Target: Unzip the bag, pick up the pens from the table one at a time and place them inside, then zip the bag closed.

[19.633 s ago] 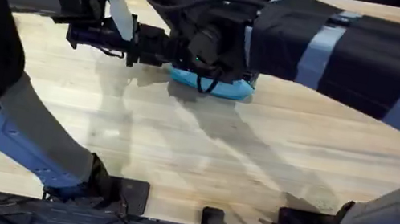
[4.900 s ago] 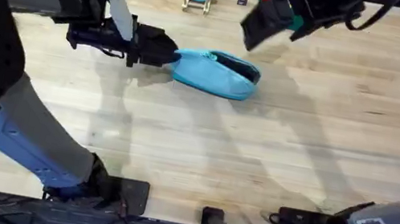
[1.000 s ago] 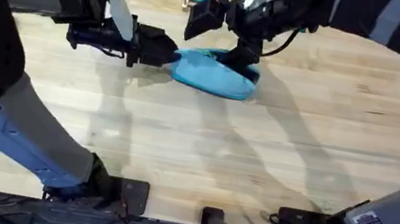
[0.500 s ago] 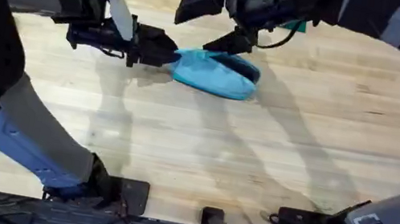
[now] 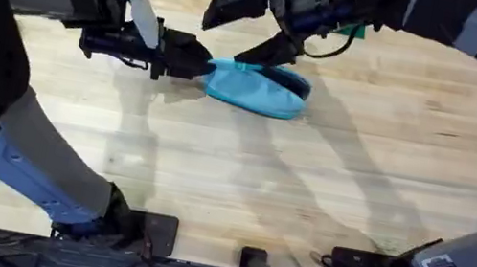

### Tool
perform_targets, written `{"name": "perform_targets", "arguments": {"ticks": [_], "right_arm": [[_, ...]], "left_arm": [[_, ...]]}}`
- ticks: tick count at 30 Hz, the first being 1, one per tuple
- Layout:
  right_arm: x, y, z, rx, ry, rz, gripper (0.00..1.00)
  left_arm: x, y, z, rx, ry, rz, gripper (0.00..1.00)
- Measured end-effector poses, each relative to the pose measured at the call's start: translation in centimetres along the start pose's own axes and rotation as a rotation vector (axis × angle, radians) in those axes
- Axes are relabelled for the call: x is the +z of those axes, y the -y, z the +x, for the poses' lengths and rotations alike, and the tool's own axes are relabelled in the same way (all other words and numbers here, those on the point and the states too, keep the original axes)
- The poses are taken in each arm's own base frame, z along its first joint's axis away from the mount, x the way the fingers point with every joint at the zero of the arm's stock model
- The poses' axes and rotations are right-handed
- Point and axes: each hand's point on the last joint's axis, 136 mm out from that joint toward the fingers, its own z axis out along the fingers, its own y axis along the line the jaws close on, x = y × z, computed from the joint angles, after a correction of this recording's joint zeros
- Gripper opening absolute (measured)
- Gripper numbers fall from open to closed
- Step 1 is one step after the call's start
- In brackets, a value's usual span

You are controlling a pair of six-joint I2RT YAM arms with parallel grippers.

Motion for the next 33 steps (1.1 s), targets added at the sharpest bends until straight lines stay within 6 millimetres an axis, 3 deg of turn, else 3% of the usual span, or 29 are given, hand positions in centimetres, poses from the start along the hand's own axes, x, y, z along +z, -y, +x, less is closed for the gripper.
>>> {"name": "perform_targets", "arguments": {"ticks": [13, 22, 33], "right_arm": [[-1.8, -2.8, -0.2, -0.135, 0.045, -0.024, 0.997], [-2.3, -2.3, -0.3, -0.193, 0.068, 0.029, 0.997], [-7.1, -3.9, 1.0, -0.504, 0.13, 0.227, 0.996]], "left_arm": [[0.0, 0.0, 0.0, 0.0, 0.0, 0.0, 0.038], [0.0, 0.0, 0.0, 0.0, 0.0, 0.0, 0.038], [0.0, 0.0, 0.0, 0.0, 0.0, 0.0, 0.039]]}}
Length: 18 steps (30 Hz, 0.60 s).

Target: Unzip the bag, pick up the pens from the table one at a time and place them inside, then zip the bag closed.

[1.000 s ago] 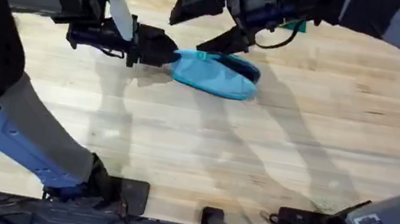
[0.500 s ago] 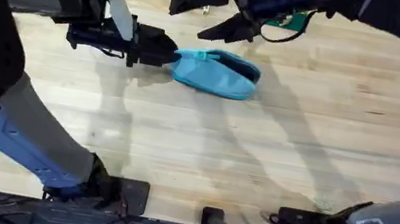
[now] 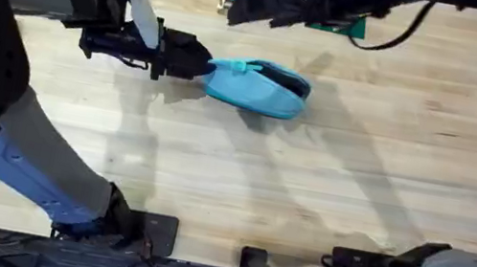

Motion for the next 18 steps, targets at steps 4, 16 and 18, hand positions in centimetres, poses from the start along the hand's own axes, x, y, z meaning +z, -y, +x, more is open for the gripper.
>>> {"name": "perform_targets", "arguments": {"ticks": [4, 16, 18], "right_arm": [[-1.2, 0.3, 0.2, -0.111, -0.022, 0.065, 0.996], [-4.9, 0.5, -0.7, -0.32, -0.069, 0.227, 0.997], [-5.4, 0.4, -1.0, -0.347, -0.065, 0.242, 0.996]], "left_arm": [[0.0, 0.0, 0.0, 0.0, 0.0, 0.0, 0.039], [0.0, 0.0, 0.0, 0.0, 0.0, 0.0, 0.039], [0.0, 0.0, 0.0, 0.0, 0.0, 0.0, 0.039]]}}
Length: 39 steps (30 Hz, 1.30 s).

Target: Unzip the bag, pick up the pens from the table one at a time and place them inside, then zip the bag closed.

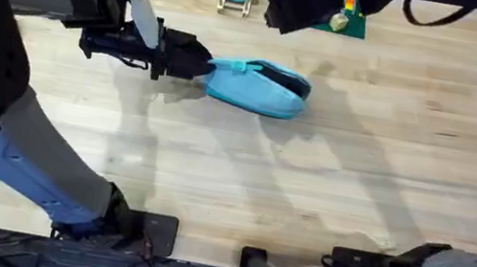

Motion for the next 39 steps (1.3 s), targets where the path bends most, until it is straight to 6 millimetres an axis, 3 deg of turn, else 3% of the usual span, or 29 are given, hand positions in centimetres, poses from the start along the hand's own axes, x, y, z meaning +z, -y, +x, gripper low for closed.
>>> {"name": "perform_targets", "arguments": {"ticks": [6, 12, 20, 31, 39], "right_arm": [[-1.1, 0.0, -0.5, -0.047, 0.006, 0.022, 0.997], [-1.3, 0.6, 0.8, -0.066, -0.056, 0.063, 0.996], [-1.3, 1.1, 1.1, -0.133, -0.074, 0.09, 0.996], [-1.3, 0.6, 2.1, -0.441, -0.126, 0.061, 0.996], [-0.6, -1.2, 1.9, -0.606, -0.132, 0.022, 0.997]], "left_arm": [[0.0, 0.0, 0.0, 0.0, 0.0, 0.0, 0.038], [0.0, 0.0, 0.0, 0.0, 0.0, 0.0, 0.039], [0.0, 0.0, 0.0, 0.0, 0.0, 0.0, 0.039], [0.0, 0.0, 0.0, 0.0, 0.0, 0.0, 0.038], [0.0, 0.0, 0.0, 0.0, 0.0, 0.0, 0.038]]}}
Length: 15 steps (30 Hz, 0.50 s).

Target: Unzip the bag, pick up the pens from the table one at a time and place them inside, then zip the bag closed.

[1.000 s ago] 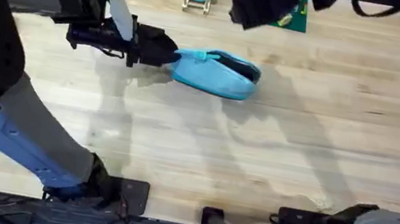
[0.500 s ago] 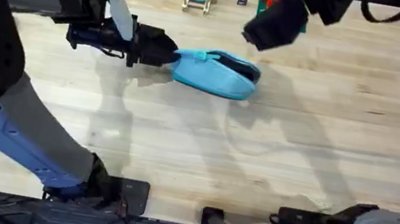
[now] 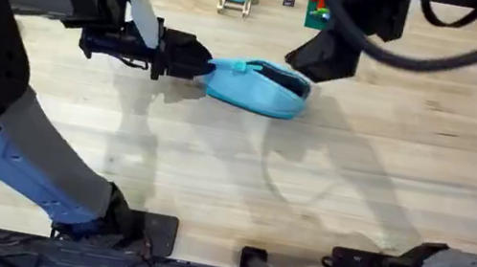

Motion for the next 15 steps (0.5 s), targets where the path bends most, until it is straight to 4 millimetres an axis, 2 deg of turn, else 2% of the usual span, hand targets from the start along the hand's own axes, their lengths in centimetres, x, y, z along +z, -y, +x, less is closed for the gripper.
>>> {"name": "perform_targets", "arguments": {"ticks": [11, 15], "right_arm": [[3.2, -0.5, 0.1, -0.035, -0.043, -0.063, 0.996], [3.5, -0.7, -0.3, -0.046, -0.04, -0.067, 0.996]], "left_arm": [[0.0, 0.0, 0.0, 0.0, 0.0, 0.0, 0.039], [0.0, 0.0, 0.0, 0.0, 0.0, 0.0, 0.039]]}}
